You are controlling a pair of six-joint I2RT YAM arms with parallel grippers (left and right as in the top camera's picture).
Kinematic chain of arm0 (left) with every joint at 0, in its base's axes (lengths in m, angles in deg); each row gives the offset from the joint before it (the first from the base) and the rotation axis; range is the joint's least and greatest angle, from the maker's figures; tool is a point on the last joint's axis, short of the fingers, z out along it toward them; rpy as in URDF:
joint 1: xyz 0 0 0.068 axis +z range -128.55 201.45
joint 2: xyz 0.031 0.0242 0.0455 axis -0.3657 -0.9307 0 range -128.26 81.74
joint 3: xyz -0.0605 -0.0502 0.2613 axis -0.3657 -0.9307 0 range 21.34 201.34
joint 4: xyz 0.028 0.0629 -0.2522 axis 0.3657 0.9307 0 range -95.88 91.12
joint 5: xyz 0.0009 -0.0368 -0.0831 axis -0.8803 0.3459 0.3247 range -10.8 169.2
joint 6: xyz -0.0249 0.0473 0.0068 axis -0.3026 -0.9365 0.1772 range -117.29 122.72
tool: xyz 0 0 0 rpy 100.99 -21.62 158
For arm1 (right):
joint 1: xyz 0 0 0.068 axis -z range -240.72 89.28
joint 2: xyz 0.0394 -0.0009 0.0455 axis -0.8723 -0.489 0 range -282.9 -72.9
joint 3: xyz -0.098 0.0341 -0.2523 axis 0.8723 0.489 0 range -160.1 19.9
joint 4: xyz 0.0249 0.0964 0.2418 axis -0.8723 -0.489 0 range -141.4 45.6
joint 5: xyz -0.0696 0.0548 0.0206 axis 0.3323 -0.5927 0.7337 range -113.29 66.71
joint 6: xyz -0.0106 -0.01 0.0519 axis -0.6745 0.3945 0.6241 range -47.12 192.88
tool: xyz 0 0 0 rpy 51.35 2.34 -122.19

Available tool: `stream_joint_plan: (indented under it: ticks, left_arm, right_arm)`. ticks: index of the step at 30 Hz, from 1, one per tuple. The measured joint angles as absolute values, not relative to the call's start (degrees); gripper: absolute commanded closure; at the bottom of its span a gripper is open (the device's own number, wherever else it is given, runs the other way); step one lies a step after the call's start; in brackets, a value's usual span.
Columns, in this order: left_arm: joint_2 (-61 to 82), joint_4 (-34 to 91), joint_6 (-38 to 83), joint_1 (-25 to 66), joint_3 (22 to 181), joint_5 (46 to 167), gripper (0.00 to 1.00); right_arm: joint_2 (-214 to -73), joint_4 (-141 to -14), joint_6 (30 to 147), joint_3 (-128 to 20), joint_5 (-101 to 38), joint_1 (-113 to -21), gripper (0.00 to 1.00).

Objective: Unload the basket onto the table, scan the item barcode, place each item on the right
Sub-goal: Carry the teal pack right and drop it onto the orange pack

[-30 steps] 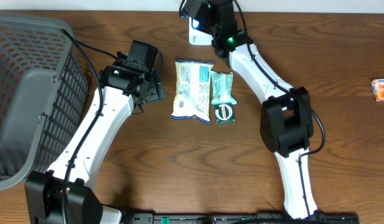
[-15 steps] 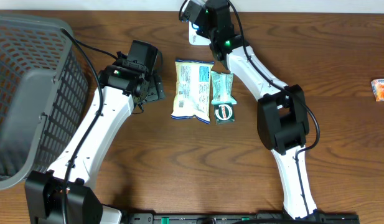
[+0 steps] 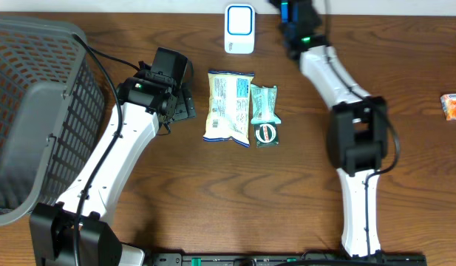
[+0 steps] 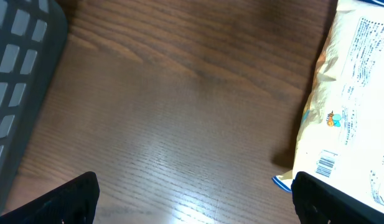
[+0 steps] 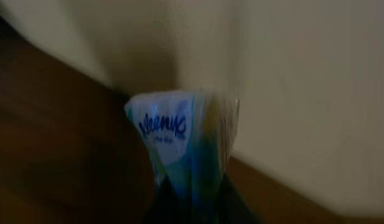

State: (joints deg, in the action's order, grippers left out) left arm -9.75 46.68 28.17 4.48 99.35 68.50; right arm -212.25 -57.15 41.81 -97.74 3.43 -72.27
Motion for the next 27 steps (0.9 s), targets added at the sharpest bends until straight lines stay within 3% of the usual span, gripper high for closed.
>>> stream_joint_plan:
  ticks: [16,27]
  left_arm:
    - [-9.75,46.70,28.17,4.48,99.35,68.50,0.02]
    - [-9.75,46.70,28.17,4.48,99.35,68.50,0.02]
  right_arm:
    - [-210.82,-86.11,49.48,-97.79,7.41,-46.64,0.99]
    - [-210.76,-91.71,53.72,-97.79,6.60,-34.13,0.98]
